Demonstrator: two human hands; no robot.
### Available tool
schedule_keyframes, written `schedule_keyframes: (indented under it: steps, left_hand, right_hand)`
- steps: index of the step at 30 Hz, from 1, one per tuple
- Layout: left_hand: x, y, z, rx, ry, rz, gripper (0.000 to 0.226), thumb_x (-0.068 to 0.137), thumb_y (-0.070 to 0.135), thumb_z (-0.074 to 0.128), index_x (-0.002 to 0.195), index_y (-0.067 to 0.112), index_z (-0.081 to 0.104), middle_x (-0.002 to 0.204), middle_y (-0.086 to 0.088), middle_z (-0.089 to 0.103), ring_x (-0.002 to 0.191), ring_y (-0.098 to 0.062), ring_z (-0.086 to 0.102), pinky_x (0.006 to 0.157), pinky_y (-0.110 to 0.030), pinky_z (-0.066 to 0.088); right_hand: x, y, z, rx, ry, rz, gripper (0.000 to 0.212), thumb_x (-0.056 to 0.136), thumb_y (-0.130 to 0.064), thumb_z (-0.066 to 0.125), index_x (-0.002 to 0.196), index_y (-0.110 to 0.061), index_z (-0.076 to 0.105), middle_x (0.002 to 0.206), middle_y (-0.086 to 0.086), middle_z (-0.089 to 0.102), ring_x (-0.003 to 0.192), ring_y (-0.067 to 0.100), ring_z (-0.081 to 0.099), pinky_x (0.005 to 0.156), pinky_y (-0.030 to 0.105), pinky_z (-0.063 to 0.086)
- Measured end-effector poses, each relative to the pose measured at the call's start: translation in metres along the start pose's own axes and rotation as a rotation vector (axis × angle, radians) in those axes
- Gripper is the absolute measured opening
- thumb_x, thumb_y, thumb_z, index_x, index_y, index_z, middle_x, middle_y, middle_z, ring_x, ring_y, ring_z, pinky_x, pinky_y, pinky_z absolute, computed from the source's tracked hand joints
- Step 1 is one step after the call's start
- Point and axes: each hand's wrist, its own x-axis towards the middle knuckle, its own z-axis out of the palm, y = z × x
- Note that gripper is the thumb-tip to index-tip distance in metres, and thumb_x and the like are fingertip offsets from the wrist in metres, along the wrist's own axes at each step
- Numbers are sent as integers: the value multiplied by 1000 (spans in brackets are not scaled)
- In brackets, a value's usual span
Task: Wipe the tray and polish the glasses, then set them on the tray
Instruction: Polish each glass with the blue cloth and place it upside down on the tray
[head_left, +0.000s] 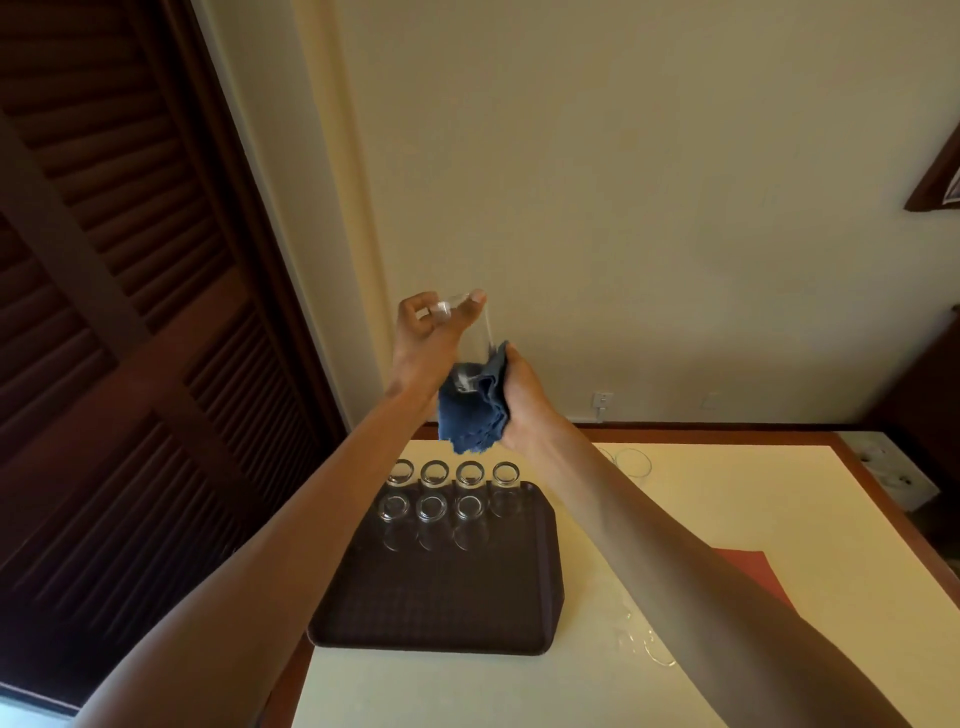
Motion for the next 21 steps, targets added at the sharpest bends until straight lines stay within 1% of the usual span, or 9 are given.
schedule_keyframes:
  steps: [2,5,8,9,11,13,15,18,21]
  left_hand:
    - [5,2,-12,119,-98,27,63,83,48,83,133,24,54,110,9,62,108,-16,66,89,-39,61]
    - [7,1,-25,332,-178,93,52,86,54,78,123,20,62,100,3,63,89,-16,70,75,-38,64]
    - [6,-4,-18,376,-99,110,51,96,60,60,115,13,54,91,-7,63,62,-20,63,58,-35,54]
    - [5,-4,-15,361,-73,67,50,98,59,54,115,12,52,93,-10,63,61,-20,59,56,-33,49]
    - [5,-3,-10,328,-61,-57,55,98,63,44,118,13,53,94,-11,63,68,-22,57,59,-34,44]
    - [2,-2,-8,339,-64,-68,62,91,68,37,114,13,56,93,-11,64,78,-27,61,67,-38,46]
    - [-4,-4,-7,367,-17,126,57,87,67,38,101,15,56,85,-9,62,80,-28,62,74,-40,48]
    - [-7,-11,-14,417,0,556,47,94,60,43,88,14,47,67,-5,54,60,-23,51,59,-33,42]
    - [-4,-22,-21,396,-32,716,46,99,54,44,89,9,48,61,-4,52,54,-21,49,51,-33,38]
  right_hand:
    - [3,-8,0,16,69,17,65,105,-53,35,125,4,58,97,21,68,73,31,65,71,39,56]
    - [8,-14,-9,-118,155,-42,57,102,-54,43,117,-2,62,99,17,71,79,29,66,73,36,54]
    - [3,-10,-9,-198,100,-296,60,106,-48,34,90,-3,69,83,13,74,68,19,65,69,29,52]
    - [3,-6,-8,-224,80,-418,62,107,-47,33,85,-1,69,76,12,73,63,18,65,66,28,51]
    - [9,1,-11,-289,65,-654,60,106,-46,34,93,3,67,77,11,74,63,18,66,66,29,52]
    - [10,2,-14,-336,70,-762,53,108,-40,35,96,3,64,75,8,72,63,18,65,63,28,52]
    - [5,-3,-16,-350,41,-718,49,109,-36,33,87,-5,63,74,11,68,63,21,63,60,31,51]
    - [-9,-19,-17,-313,-69,-362,45,108,-39,32,89,-6,57,71,16,66,52,26,59,47,29,49]
    - [-14,-27,-22,-475,-89,-182,41,107,-34,31,89,-5,53,61,12,60,40,20,51,35,24,39]
